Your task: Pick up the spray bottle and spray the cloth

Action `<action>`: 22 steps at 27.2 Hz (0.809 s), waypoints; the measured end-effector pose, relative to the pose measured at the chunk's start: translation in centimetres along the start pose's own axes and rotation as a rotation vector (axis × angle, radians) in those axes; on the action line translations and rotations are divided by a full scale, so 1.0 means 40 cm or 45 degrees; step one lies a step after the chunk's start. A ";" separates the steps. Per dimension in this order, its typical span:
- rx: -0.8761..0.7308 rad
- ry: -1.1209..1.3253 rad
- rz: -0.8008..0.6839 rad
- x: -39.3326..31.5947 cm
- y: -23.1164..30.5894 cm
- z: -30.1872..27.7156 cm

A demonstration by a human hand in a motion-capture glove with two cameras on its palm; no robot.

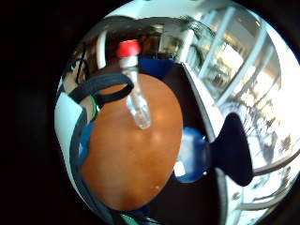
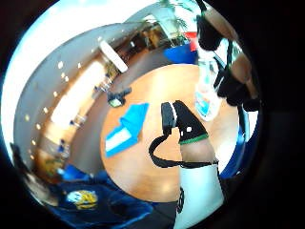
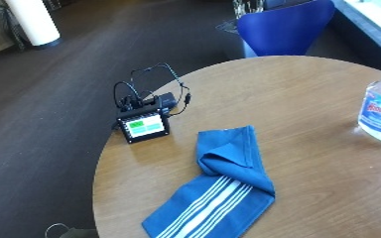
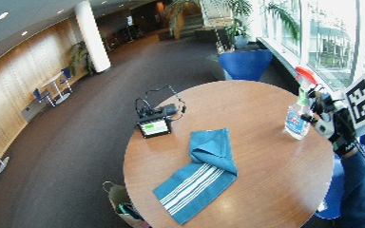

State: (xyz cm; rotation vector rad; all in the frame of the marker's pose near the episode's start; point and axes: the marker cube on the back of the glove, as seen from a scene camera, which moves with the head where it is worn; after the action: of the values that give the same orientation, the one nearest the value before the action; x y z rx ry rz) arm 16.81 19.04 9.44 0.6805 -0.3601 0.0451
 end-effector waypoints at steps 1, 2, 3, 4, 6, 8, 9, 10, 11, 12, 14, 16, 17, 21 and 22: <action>0.052 -0.082 0.114 0.050 -0.002 0.000; 0.089 -0.167 0.222 0.097 -0.008 0.007; 0.111 -0.253 0.317 0.139 -0.015 0.021; 0.119 -0.341 0.397 0.173 -0.026 0.042; 0.092 -0.536 0.517 0.222 -0.053 0.108; 0.015 -0.759 0.585 0.253 -0.084 0.193; -0.029 -0.869 0.601 0.266 -0.100 0.235; -0.063 -0.960 0.609 0.279 -0.115 0.273; -0.080 -1.027 0.613 0.289 -0.129 0.303; -0.081 -1.068 0.617 0.295 -0.140 0.323; -0.052 -1.100 0.628 0.299 -0.157 0.337; -0.014 -1.094 0.642 0.300 -0.171 0.334; 0.006 -1.088 0.650 0.301 -0.177 0.331; 0.123 -1.134 0.709 0.312 -0.193 0.309; 0.163 -1.146 0.735 0.319 -0.191 0.304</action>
State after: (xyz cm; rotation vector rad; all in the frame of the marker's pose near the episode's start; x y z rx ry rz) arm 26.18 4.55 17.88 0.6759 -1.4243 0.3174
